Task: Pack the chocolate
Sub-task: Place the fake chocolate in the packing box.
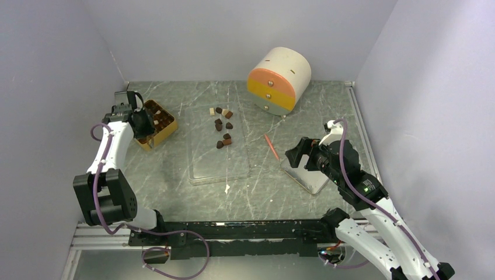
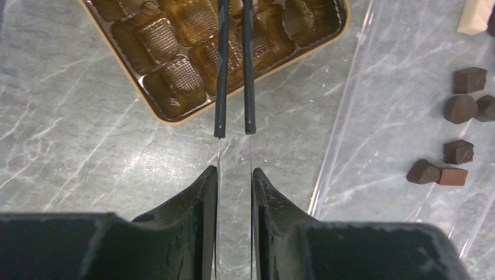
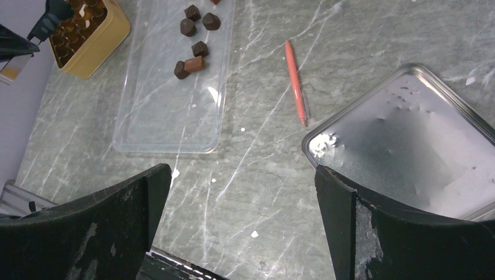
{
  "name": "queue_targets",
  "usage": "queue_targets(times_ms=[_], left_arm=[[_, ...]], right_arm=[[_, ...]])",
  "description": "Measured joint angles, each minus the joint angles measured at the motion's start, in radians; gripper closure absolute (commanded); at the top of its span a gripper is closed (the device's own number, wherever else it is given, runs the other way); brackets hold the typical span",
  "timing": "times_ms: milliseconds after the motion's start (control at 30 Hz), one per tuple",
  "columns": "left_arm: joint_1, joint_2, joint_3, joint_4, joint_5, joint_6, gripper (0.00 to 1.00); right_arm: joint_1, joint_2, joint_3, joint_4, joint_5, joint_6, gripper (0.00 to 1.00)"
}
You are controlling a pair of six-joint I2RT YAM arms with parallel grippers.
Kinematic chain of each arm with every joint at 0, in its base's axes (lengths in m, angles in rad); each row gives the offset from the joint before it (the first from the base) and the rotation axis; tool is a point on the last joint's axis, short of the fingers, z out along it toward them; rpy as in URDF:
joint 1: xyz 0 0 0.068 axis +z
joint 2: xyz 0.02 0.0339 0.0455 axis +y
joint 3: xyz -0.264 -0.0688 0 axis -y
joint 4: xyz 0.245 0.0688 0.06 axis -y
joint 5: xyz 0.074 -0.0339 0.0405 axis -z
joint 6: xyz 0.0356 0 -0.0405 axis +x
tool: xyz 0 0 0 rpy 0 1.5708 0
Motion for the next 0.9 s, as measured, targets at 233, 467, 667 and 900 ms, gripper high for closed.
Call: queue_targets(times_ms=[233,467,667,900], left_arm=[[-0.069,-0.01,0.011,-0.002,0.058,0.021,0.7],[-0.298,-0.061,0.011,0.006,0.086,0.021,0.68],[-0.45,-0.06,0.011,-0.035,0.103,0.041,0.65],[-0.639,-0.051,-0.005,-0.087,0.068,0.044,0.62]], right_arm=[[0.0,0.008,0.0,0.0,0.0,0.001,0.01],[0.0,0.027,0.0,0.0,0.0,0.015,0.01],[0.0,0.036,0.004,-0.002,0.008,0.016,0.01],[0.0,0.045,0.027,-0.004,0.023,0.015,0.01]])
